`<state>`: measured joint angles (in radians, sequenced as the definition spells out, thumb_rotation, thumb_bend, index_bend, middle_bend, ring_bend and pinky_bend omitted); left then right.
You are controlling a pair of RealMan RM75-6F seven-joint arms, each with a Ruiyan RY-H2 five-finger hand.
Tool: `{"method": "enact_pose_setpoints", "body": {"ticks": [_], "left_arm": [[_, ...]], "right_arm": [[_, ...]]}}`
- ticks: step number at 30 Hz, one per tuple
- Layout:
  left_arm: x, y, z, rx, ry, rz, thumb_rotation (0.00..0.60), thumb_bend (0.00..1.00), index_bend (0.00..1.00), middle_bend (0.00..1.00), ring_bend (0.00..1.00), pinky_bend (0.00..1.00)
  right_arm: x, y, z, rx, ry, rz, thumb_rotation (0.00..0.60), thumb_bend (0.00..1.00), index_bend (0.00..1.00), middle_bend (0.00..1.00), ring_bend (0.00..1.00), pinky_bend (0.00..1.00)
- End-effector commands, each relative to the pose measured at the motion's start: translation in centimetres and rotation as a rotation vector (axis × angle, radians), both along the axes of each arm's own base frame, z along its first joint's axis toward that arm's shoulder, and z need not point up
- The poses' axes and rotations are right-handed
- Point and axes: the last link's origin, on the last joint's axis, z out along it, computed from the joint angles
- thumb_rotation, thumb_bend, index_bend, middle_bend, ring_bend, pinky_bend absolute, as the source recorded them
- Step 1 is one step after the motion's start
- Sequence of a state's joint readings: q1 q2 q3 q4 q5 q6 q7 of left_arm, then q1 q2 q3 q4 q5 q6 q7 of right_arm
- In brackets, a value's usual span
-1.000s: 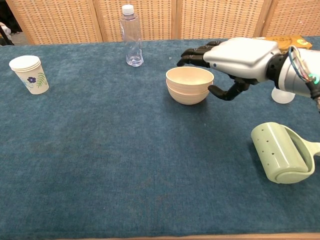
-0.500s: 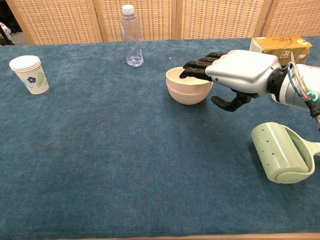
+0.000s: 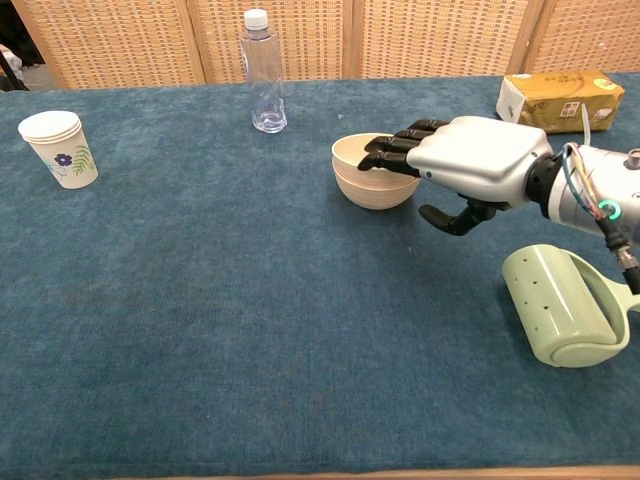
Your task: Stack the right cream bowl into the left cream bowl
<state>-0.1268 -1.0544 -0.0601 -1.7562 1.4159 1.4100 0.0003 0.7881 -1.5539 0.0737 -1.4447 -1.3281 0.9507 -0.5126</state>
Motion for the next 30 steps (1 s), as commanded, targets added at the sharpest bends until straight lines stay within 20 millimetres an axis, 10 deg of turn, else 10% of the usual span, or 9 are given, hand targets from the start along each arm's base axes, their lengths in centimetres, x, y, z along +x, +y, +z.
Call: {"method": "enact_pose_setpoints", "body": {"ticks": [1,30], "left_arm": [[0.0,0.0,0.0,-0.001,0.001,-0.002,0.600,0.00,0.00,0.00,0.00,0.00],[0.0,-0.1,0.0,0.006,0.002,-0.002,0.600,0.00,0.00,0.00,0.00,0.00]], "right_arm": [[-0.2,0.1,-0.3,0.003,0.003,-0.002,0.600,0.62,0.00,0.00,0.00,0.00],[-1.1,0.2,-1.6,0.006,-0.007,-0.010,0.600,0.62,0.00,0.00,0.00,0.00]]}}
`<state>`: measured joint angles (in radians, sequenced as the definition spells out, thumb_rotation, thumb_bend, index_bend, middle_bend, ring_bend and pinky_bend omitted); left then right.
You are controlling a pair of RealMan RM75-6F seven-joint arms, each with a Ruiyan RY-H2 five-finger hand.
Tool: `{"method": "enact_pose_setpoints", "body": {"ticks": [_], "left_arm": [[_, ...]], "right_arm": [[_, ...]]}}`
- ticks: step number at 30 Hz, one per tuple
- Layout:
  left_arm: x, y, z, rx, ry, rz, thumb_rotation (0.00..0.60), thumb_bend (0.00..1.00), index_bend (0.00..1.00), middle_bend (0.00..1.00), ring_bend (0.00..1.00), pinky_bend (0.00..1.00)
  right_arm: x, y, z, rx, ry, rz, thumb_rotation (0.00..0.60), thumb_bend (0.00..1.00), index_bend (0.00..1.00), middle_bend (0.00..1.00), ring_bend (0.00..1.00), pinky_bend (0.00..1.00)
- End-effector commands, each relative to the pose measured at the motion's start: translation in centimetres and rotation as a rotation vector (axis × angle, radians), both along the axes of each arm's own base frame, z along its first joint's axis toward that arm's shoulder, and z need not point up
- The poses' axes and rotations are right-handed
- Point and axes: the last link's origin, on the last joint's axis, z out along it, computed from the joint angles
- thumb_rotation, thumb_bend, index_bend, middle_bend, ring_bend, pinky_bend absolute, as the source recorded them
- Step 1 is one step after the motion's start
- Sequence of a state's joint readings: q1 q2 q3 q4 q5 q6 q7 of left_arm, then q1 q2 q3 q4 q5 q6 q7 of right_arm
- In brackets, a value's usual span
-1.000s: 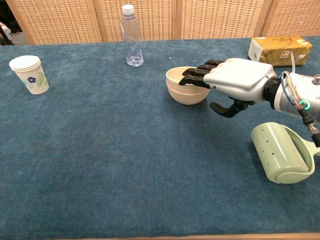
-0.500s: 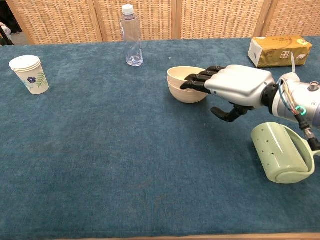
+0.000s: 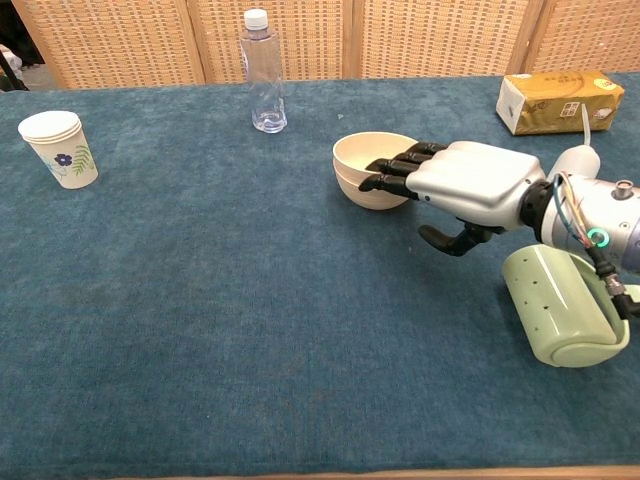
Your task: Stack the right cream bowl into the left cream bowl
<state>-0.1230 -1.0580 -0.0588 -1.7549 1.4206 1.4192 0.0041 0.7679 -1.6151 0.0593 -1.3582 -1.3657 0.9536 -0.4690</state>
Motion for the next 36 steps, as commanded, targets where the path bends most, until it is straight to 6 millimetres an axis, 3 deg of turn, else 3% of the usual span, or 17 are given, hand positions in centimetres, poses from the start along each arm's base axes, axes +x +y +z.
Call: {"method": "enact_pose_setpoints", "body": {"ticks": [1,11,24,36], "left_arm": [[0.0,0.0,0.0,0.000,-0.001,0.001,0.600,0.00,0.00,0.00,0.00,0.00],[0.0,-0.1,0.1,0.002,-0.002,0.001,0.600,0.00,0.00,0.00,0.00,0.00],[0.0,-0.1,0.1,0.004,-0.002,-0.001,0.600,0.00,0.00,0.00,0.00,0.00],[0.0,-0.1,0.1,0.004,-0.005,0.000,0.600,0.00,0.00,0.00,0.00,0.00]], "right_arm": [[0.1,0.0,0.1,-0.007,-0.008,0.001,0.600,0.62,0.00,0.00,0.00,0.00],[0.5,0.8,1.4,-0.037,-0.044,0.034,0.600,0.62,0.00,0.00,0.00,0.00],[-0.3,1.6,0.1,-0.004,-0.009,0.034,0.600,0.62,0.00,0.00,0.00,0.00],[-0.2,1.5,0.2,-0.010,-0.025,0.032,0.600,0.62,0.00,0.00,0.00,0.00]]}}
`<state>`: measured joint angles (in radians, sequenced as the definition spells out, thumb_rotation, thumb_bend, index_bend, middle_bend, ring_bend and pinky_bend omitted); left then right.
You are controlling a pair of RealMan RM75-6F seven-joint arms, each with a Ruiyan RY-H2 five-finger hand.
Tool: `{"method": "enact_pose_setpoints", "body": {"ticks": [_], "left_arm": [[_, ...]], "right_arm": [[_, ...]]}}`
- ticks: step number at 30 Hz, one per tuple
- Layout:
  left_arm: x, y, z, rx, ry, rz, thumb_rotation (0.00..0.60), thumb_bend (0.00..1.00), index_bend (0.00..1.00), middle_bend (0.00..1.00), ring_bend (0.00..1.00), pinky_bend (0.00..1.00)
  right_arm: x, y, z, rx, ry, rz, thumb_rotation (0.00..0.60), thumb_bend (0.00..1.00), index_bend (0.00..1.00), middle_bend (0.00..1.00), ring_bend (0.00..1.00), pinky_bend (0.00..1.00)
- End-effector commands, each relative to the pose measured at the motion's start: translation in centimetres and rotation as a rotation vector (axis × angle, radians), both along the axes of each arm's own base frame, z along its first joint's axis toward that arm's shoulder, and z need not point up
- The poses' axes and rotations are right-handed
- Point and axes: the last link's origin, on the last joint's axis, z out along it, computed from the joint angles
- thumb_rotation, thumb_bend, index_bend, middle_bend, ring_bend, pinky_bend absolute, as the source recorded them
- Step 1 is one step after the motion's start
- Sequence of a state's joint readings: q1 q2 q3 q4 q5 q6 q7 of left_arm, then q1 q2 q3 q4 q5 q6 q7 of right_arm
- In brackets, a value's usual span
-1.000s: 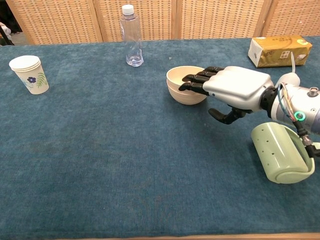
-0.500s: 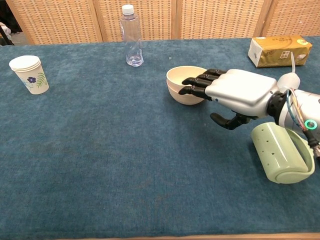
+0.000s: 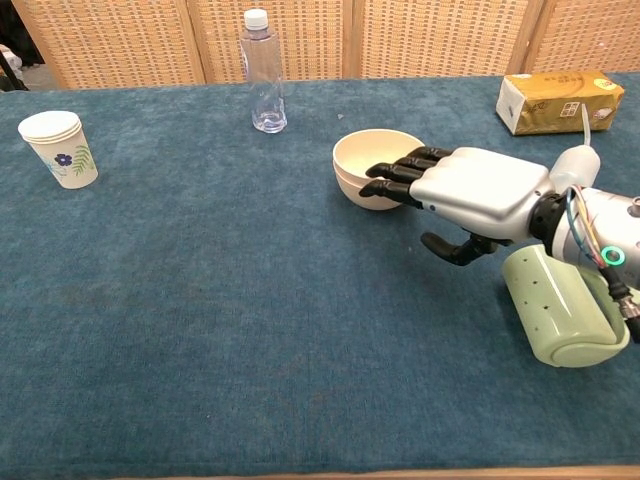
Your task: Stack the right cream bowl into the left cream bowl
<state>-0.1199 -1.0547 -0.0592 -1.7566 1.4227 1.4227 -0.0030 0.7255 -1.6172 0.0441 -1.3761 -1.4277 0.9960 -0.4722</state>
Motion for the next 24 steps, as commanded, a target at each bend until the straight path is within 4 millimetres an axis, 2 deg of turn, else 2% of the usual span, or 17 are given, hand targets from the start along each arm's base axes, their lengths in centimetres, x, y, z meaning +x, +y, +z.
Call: {"method": "enact_pose_setpoints", "body": {"ticks": [1,7,12,13,14,17,18,21,24], "left_arm": [[0.0,0.0,0.0,0.000,0.001,0.001,0.600,0.00,0.00,0.00,0.00,0.00],[0.0,0.0,-0.2,-0.007,0.007,0.002,0.600,0.00,0.00,0.00,0.00,0.00],[-0.1,0.1,-0.3,-0.015,0.014,0.002,0.600,0.00,0.00,0.00,0.00,0.00],[-0.1,0.1,-0.4,-0.019,0.017,0.001,0.600,0.00,0.00,0.00,0.00,0.00],[-0.1,0.1,-0.4,-0.025,0.022,-0.002,0.600,0.00,0.00,0.00,0.00,0.00],[-0.3,0.0,-0.6,-0.053,0.055,-0.022,0.600,0.00,0.00,0.00,0.00,0.00],[-0.4,0.0,-0.7,-0.064,0.068,-0.030,0.600,0.00,0.00,0.00,0.00,0.00],[-0.4,-0.2,-0.9,-0.081,0.071,-0.047,0.600,0.00,0.00,0.00,0.00,0.00],[-0.6,-0.6,-1.0,-0.067,0.067,-0.056,0.600,0.00,0.00,0.00,0.00,0.00]], "right_arm": [[0.3,0.1,0.4,-0.006,-0.015,0.009,0.600,0.62,0.00,0.00,0.00,0.00],[1.2,0.6,2.1,-0.032,-0.066,0.041,0.600,0.62,0.00,0.00,0.00,0.00],[0.8,1.1,5.8,-0.135,-0.157,0.084,0.600,0.62,0.00,0.00,0.00,0.00],[-0.1,0.9,7.2,-0.187,-0.178,0.079,0.600,0.61,0.00,0.00,0.00,0.00],[-1.5,0.9,8.6,-0.227,-0.194,0.064,0.600,0.54,0.00,0.00,0.00,0.00],[-4.9,0.9,11.3,-0.297,-0.194,-0.014,0.600,0.08,0.00,0.00,0.00,0.00],[-6.4,1.2,12.3,-0.300,-0.217,-0.074,0.600,0.00,0.00,0.00,0.00,0.00],[-10.0,2.3,15.0,-0.339,-0.272,-0.186,0.600,0.00,0.00,0.00,0.00,0.00],[-12.7,3.7,16.7,-0.404,-0.283,-0.237,0.600,0.00,0.00,0.00,0.00,0.00]]}}
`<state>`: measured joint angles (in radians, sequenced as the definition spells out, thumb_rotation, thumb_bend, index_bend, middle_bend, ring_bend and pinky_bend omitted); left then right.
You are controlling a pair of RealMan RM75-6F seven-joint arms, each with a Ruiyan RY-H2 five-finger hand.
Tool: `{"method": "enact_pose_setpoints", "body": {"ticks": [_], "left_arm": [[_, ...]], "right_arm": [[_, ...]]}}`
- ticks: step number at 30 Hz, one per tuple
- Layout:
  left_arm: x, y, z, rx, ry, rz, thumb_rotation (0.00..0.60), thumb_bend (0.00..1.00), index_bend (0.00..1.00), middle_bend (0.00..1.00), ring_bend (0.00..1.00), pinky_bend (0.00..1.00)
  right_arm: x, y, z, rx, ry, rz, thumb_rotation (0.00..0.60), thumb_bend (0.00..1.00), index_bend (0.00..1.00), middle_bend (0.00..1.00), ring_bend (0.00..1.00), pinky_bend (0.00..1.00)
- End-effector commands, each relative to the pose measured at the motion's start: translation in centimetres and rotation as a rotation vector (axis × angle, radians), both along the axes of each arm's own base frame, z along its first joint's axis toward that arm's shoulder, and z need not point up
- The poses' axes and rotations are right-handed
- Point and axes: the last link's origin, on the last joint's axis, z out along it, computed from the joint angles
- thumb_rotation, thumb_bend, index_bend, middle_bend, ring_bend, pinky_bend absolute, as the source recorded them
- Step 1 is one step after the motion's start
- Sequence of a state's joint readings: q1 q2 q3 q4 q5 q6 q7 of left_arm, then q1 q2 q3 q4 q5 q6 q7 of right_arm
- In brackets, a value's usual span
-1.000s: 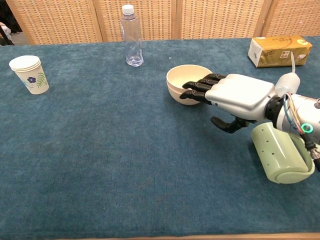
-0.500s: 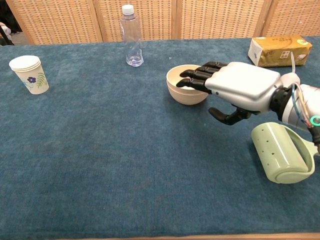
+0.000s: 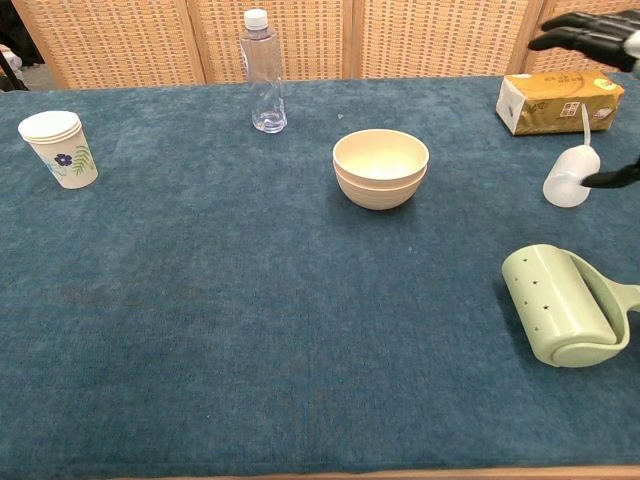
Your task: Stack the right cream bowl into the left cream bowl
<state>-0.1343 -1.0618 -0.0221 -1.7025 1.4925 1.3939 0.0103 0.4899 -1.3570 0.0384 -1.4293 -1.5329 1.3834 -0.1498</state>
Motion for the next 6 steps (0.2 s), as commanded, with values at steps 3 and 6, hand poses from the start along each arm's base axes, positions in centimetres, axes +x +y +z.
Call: {"method": "enact_pose_setpoints", "body": {"ticks": [3,6], "left_arm": [[-0.7,-0.5,-0.1,0.028,-0.009,0.008,0.600,0.00,0.00,0.00,0.00,0.00],[-0.8,-0.6,0.1,0.042,-0.025,0.017,0.600,0.00,0.00,0.00,0.00,0.00]], "right_arm": [[-7.6,4.0,5.2,-0.168,-0.041,-0.190,0.600,0.00,0.00,0.00,0.00,0.00],[-9.0,5.5,5.7,-0.199,-0.067,-0.220,0.600,0.00,0.00,0.00,0.00,0.00]]}}
